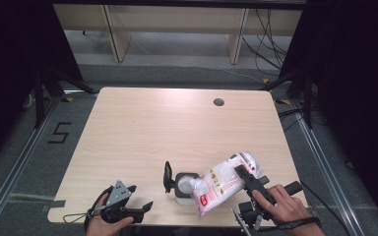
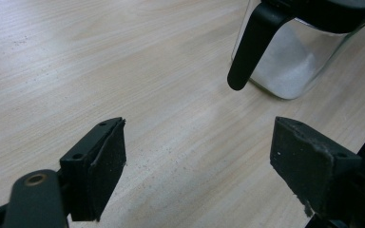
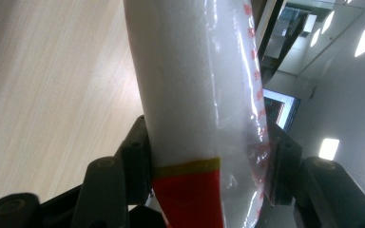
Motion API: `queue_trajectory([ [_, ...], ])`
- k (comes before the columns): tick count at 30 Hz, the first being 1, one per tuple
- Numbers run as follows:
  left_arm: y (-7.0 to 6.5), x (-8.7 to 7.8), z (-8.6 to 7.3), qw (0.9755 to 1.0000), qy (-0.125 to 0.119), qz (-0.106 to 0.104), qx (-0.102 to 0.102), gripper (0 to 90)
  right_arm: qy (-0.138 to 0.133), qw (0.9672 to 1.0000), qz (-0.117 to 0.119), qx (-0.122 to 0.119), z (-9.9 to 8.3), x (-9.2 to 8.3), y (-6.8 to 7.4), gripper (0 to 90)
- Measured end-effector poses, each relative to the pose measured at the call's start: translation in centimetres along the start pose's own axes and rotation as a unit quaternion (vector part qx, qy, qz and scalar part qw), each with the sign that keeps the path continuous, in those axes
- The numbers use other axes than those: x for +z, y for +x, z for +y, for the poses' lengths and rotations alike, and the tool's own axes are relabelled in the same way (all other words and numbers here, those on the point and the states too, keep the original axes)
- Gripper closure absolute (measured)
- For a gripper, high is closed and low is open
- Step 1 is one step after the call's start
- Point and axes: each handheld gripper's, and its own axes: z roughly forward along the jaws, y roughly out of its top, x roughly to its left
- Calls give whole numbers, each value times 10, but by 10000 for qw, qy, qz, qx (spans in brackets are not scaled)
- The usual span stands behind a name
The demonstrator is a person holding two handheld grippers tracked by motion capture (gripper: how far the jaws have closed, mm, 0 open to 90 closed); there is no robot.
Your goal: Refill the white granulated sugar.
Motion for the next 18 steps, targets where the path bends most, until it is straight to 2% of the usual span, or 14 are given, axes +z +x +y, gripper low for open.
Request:
queue_trajectory([
  [3, 1, -1, 0, 10000, 54, 11, 59, 188, -5, 10000, 7, -4, 0, 0, 0, 485],
  [4, 0, 0, 0, 10000, 6, 4, 21, 188, 30, 10000, 60, -28, 0, -1, -1, 485],
  [5, 0, 0, 0, 10000, -12, -18, -14, 188, -7, 10000, -1, -7, 0, 0, 0, 485],
  [6, 2, -1, 1, 9999, 47, 11, 162, 188, 16, 10000, 22, 57, 0, 0, 1, 486],
  [7, 2, -1, 1, 9999, 47, 11, 162, 188, 16, 10000, 22, 57, 0, 0, 1, 486],
  [8, 1, -1, 0, 10000, 56, 22, 66, 188, -4, 10000, 16, -4, 0, 0, 0, 486],
  [13, 1, 0, 0, 10000, -14, 3, 95, 188, 13, 10000, 32, 64, 0, 0, 1, 486],
  [15, 1, 0, 0, 9999, -14, 1, 99, 188, 27, 10000, 69, -43, 0, 0, -1, 487],
  [18, 1, -1, 1, 9999, -3, 27, 98, 188, 26, 10000, 71, -58, 0, 0, -1, 487],
])
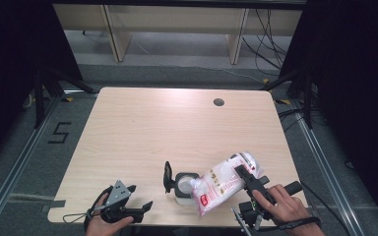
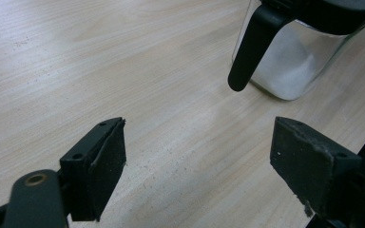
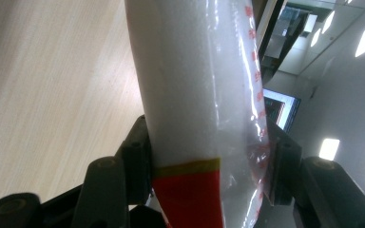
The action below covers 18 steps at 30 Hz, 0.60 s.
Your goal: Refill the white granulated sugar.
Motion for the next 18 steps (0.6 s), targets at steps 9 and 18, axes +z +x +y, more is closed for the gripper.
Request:
queue_trajectory([
  [9, 0, 0, 0, 10000, -4, -13, 14, 188, -36, 9999, -82, -104, 1, 0, 0, 489],
  [18, 1, 0, 0, 10000, 10, -19, 53, 188, -66, 9998, -112, -178, 1, 1, -2, 490],
])
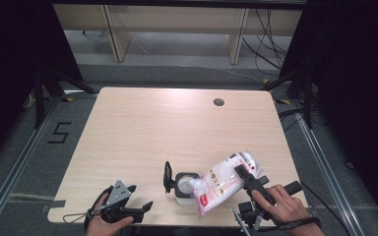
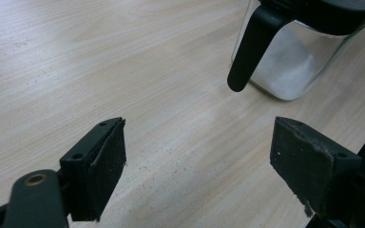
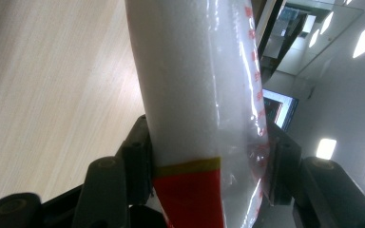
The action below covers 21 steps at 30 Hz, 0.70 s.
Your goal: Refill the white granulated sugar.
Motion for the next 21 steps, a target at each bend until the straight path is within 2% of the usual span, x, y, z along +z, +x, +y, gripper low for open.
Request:
queue_trajectory([
  [10, 0, 0, 0, 10000, 13, 1, -1, 188, 42, 10000, 73, -38, 0, 0, -1, 491],
  [11, 0, 0, 0, 10000, 13, 1, -1, 188, 18, 10000, 20, 1, 0, 0, 0, 492],
  [13, 0, 0, 0, 10000, 20, -8, -3, 188, 70, 9999, 67, 137, -1, 0, 2, 492],
  [14, 0, -1, 0, 10000, 62, 38, 10, 188, 85, 9999, 94, 45, -1, 0, 0, 493],
  [21, 0, 0, 0, 10000, 33, 27, 4, 188, 36, 10000, 74, 20, -1, 1, 0, 495],
])
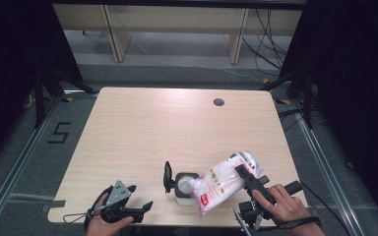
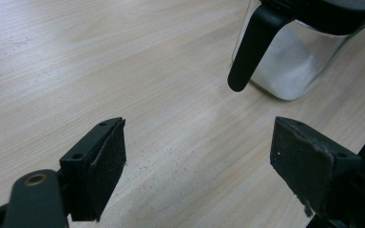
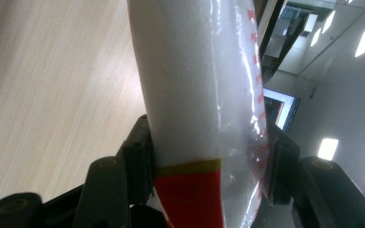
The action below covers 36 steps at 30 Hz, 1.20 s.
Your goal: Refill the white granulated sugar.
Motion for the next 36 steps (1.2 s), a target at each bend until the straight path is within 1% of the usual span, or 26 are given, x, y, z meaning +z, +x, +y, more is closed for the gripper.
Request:
queue_trajectory([
  [3, 0, 0, 0, 10000, -23, -36, -8, 188, 7, 10000, 13, 46, 0, 0, 1, 495],
  [4, 0, 0, 0, 10000, -5, -5, -4, 188, 0, 10000, 2, 16, 0, 0, 0, 496],
  [5, 0, 0, 0, 10000, -12, -22, -3, 188, -28, 10000, -47, 68, 0, 0, 2, 497],
  [7, 0, 0, 0, 10000, -8, -23, -7, 188, -50, 10000, -39, -18, -1, 1, 1, 499],
  [10, 0, 0, 0, 10000, -30, -20, -20, 188, -6, 10000, 21, -47, -1, 1, 1, 501],
  [11, 0, 0, 0, 10000, -18, -23, -3, 188, 48, 10000, 58, 60, -1, 0, 3, 502],
  [14, 0, 0, 0, 10000, -23, -23, -13, 188, 47, 10000, 63, 36, -1, 1, 2, 502],
  [17, 0, 0, 0, 10000, -10, -26, -1, 188, 40, 10000, 26, 80, -1, 1, 3, 503],
  [18, 0, 0, 0, 10000, -53, -27, -55, 188, 31, 9999, -3, 129, -2, 2, 4, 504],
  [19, 0, 0, 0, 10000, -53, -27, -55, 188, 31, 9999, -3, 129, -2, 2, 4, 504],
  [20, 3, -1, 1, 9998, 34, 20, 177, 188, 40, 10000, 7, 80, -2, 2, 4, 505],
  [21, -1, 0, 0, 9999, -22, -18, -97, 188, 37, 10000, 13, 76, -2, 2, 4, 505],
  [22, 0, 0, 0, 10000, -22, -26, -11, 188, 51, 9999, 33, 148, -2, 2, 5, 505],
  [23, 0, 0, 0, 10000, -22, -26, -11, 188, 73, 9998, 4, 181, -2, 2, 5, 506],
  [24, 0, 0, 0, 10000, -27, -21, -15, 188, 73, 9998, 4, 181, -2, 2, 5, 506],
  [25, -1, 0, 0, 10000, -65, -29, -60, 188, 64, 9999, 11, 102, -2, 2, 5, 507],
  [26, 0, 0, 0, 10000, -18, -24, -2, 188, 95, 9999, 67, 85, -2, 2, 5, 507],
  [28, 0, 0, 0, 10000, -19, -26, -12, 188, 48, 9999, 64, 88, -2, 4, 4, 508],
  [29, 0, 0, 0, 10000, -25, -22, -17, 188, 1, 10000, -2, 85, -3, 5, 5, 510],
  [30, 0, 0, 0, 10000, -25, -22, -17, 188, 1, 10000, -2, 85, -3, 5, 5, 510],
  [31, 0, 0, 0, 10000, -25, -22, -18, 188, 38, 9999, 29, 101, -3, 5, 6, 511],
  [32, 0, 0, 0, 10000, -12, -26, 2, 188, 86, 9997, 50, 237, -4, 6, 9, 515],
  [33, 0, 0, 0, 10000, -14, -25, -9, 188, 143, 9996, 144, 207, -4, 6, 8, 517],
  [34, 0, 0, 0, 10000, -14, -25, -9, 188, 143, 9996, 144, 207, -4, 6, 8, 517],
  [35, 0, 0, 0, 10000, -24, -23, -19, 188, -10, 10000, 21, 32, -5, 9, 8, 520],
  [36, 0, 0, 0, 10000, -24, -24, -17, 188, -10, 10000, 21, 32, -5, 9, 8, 520],
])
